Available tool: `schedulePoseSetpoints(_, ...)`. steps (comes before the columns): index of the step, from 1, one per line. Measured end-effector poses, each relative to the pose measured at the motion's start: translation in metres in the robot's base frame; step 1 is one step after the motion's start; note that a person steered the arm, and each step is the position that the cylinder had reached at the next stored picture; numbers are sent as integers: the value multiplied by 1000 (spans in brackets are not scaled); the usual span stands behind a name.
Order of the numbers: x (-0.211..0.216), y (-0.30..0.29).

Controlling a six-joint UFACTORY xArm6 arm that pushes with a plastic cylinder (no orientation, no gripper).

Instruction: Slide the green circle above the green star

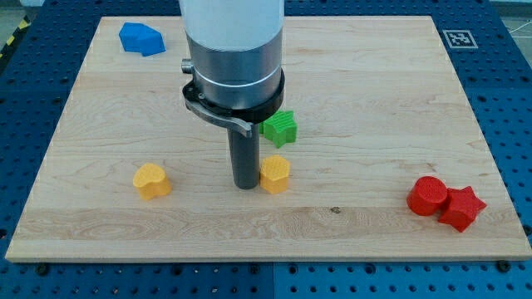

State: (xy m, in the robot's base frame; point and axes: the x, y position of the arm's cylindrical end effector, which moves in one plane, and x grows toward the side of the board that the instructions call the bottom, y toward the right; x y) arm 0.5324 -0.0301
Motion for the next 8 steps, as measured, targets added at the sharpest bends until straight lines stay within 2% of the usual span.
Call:
schedulePoseSetpoints(1, 0, -1)
schedulePoseSetpoints(3, -47, -37)
schedulePoseSetpoints(5, -80, -11)
schedulePoseSetpoints(8, -107, 8)
